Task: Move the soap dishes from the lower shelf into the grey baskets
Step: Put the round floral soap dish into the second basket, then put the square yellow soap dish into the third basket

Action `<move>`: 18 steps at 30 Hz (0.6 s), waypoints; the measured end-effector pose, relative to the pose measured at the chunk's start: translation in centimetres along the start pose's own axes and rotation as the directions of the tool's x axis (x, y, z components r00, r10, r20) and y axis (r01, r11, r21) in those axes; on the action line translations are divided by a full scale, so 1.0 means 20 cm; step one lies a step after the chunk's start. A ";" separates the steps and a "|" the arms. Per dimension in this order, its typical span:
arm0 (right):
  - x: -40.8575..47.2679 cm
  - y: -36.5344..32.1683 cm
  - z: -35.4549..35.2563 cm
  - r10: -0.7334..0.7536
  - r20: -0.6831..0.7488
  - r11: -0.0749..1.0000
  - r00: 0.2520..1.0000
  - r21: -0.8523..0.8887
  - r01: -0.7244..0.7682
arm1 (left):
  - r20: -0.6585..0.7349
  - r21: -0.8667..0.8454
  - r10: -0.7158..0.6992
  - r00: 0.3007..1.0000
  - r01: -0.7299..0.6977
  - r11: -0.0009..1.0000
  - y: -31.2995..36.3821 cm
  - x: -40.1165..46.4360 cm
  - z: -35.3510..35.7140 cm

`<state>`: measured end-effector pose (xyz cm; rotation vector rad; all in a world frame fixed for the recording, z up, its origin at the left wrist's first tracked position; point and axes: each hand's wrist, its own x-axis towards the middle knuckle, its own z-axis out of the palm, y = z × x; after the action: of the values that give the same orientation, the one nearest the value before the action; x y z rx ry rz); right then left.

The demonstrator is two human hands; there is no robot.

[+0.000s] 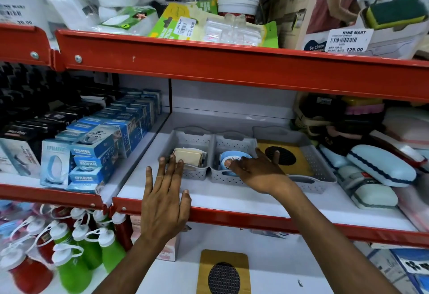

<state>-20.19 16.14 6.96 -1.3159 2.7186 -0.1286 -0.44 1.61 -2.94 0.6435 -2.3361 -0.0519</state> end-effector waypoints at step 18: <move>-0.67 0.25 0.95 -0.535 -0.609 0.820 0.585 -0.210 0.532 | 0.081 -0.210 0.242 0.967 -0.221 0.952 0.17 -0.63 0.12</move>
<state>-13.06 29.35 -11.44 -2.4552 2.6389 -0.7737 4.52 10.10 -11.99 0.2705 -2.4531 -0.2157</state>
